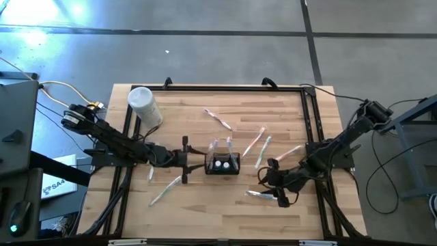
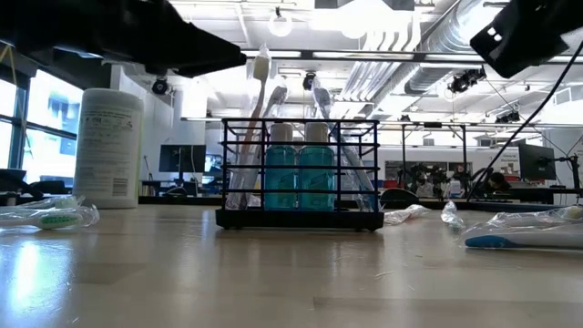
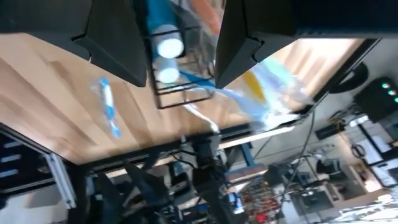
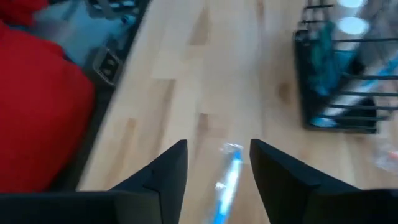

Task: Pick & Place toothbrushing station
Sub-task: Put the blue toothbrush into the black wire organizer

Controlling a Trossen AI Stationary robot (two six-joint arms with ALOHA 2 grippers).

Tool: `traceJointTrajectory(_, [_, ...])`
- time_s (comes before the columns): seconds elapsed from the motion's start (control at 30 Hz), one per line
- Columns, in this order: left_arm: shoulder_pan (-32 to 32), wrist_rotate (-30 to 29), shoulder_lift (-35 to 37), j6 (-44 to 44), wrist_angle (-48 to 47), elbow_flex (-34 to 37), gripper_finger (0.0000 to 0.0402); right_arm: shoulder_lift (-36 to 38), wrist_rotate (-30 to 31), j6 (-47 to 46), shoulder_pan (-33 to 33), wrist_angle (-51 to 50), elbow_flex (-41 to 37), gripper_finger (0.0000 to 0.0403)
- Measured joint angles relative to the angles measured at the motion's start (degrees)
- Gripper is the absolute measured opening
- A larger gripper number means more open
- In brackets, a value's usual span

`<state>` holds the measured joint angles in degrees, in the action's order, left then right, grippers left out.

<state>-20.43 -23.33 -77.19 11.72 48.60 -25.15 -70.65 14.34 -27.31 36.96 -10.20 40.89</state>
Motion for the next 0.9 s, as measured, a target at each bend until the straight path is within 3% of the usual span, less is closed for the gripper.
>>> traceJointTrajectory(0.2, [-3.4, 0.0, 0.0, 0.0, -0.9, 0.0, 0.0188, 0.0, -0.9, -1.1, -0.7, 0.6, 0.1, 0.0179])
traceJointTrajectory(0.5, [-5.6, 0.0, 0.0, -3.0, -0.3, 0.0, 0.0188, 0.0, 0.5, 7.8, 2.0, 0.4, 0.1, 0.0212])
traceJointTrajectory(0.73, [-5.5, -0.1, 0.0, -7.0, 2.8, 0.0, 0.0188, -3.3, -0.1, -4.8, 5.8, -8.2, 0.1, 0.0201])
traceJointTrajectory(0.9, [-5.5, -0.1, 0.0, -9.7, 4.4, -0.1, 0.0188, -9.8, -4.3, -13.9, 6.0, -16.0, -0.1, 0.0198])
